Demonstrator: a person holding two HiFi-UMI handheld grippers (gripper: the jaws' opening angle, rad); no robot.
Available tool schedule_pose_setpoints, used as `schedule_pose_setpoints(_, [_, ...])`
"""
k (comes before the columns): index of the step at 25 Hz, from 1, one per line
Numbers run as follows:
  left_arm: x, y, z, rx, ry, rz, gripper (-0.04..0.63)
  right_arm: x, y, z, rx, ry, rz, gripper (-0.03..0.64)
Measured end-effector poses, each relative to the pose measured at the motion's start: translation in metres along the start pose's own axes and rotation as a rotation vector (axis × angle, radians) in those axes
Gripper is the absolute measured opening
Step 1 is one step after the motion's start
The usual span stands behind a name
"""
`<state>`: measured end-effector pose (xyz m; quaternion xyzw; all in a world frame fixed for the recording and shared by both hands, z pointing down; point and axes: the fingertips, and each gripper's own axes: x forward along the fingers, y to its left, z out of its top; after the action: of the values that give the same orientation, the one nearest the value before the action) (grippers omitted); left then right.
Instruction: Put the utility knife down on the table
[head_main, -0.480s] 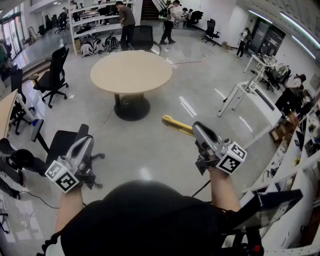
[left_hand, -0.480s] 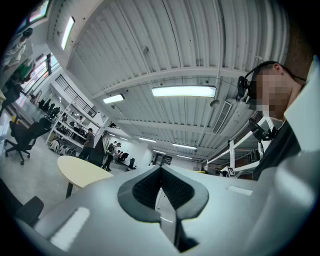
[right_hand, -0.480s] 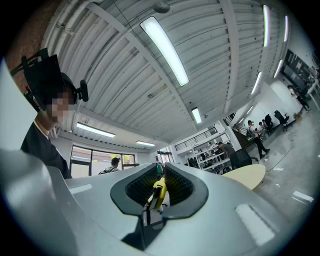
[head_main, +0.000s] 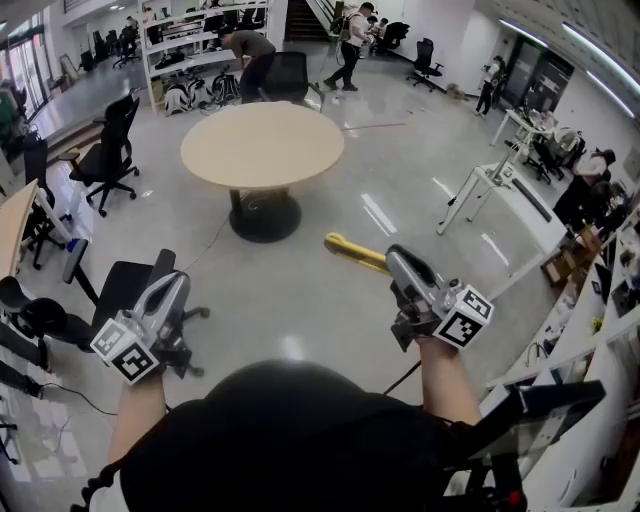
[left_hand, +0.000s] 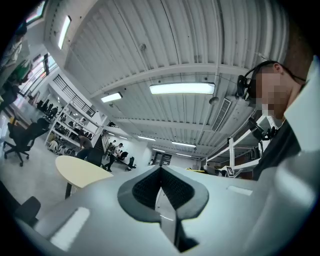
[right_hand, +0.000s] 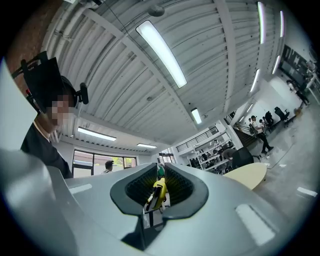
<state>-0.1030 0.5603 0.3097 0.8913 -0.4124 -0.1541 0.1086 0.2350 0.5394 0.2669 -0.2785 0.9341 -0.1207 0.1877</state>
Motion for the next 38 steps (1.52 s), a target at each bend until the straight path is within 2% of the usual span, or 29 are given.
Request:
schedule_pose_setpoints(10, [0.035, -0.043, -0.016, 0.011, 0.026, -0.008, 0.000, -0.049, -0.024, 0.024, 0.018, -0.024, -0.004, 0.064])
schedule_pose_setpoints(24, [0.087, -0.112, -0.067, -0.008, 0.090, -0.031, 0.000, -0.127, -0.061, 0.039, 0.050, -0.047, -0.010, 0.061])
schedule_pose_setpoints(32, [0.101, -0.109, -0.076, -0.018, 0.114, -0.034, 0.000, -0.130, -0.079, 0.033, 0.075, -0.039, -0.023, 0.061])
schedule_pose_setpoints(38, [0.109, -0.067, -0.078, -0.056, 0.109, -0.054, 0.000, -0.094, -0.089, 0.023, 0.062, -0.012, -0.042, 0.061])
